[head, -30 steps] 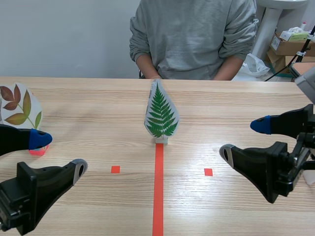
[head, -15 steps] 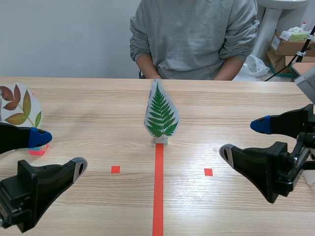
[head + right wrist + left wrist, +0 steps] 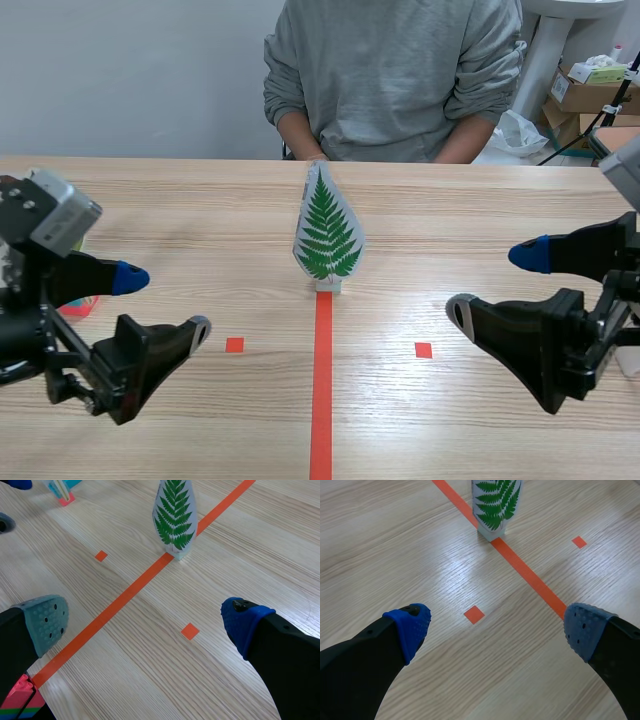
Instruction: Do the leaf sorting experiment
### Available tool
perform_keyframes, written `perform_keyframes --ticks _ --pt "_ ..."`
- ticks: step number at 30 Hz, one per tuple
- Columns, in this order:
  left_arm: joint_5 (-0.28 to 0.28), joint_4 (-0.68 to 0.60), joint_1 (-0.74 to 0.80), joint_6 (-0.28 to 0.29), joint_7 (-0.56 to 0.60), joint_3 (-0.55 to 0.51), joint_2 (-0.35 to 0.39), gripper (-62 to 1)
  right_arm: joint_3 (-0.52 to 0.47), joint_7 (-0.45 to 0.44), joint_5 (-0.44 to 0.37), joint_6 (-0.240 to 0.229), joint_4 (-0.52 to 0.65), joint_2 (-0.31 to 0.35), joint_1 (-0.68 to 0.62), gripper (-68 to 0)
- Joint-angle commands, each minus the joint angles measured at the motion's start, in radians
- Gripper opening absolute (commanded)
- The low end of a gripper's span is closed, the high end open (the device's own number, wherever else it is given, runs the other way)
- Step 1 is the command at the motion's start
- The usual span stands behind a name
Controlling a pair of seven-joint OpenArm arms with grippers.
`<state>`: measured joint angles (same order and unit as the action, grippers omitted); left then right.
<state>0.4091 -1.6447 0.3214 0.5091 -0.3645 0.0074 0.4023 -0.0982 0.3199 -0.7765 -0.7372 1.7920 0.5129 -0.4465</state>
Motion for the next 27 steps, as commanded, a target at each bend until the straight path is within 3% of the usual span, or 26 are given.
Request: perform_keyframes --ticks 1,4,13,27 --pt "-0.002 0.029 -0.061 0.001 0.013 0.03 0.003 -4.2 -0.014 -0.012 -0.014 -0.008 0.014 0.013 0.012 -4.1" --pt "-0.04 0.133 -0.169 -0.002 0.034 0.104 0.003 -4.2 -0.014 -0.012 -0.014 -0.008 0.014 0.013 0.012 -4.1" --pt "-0.082 0.416 -0.45 -0.027 0.084 0.236 -0.042 -4.2 -0.014 -0.012 -0.013 -0.008 0.014 0.013 0.012 -4.1" --pt "-0.163 0.733 -0.753 -0.028 0.107 0.36 -0.202 -4.2 -0.014 -0.015 -0.013 -0.008 0.014 0.013 0.012 -4.1"
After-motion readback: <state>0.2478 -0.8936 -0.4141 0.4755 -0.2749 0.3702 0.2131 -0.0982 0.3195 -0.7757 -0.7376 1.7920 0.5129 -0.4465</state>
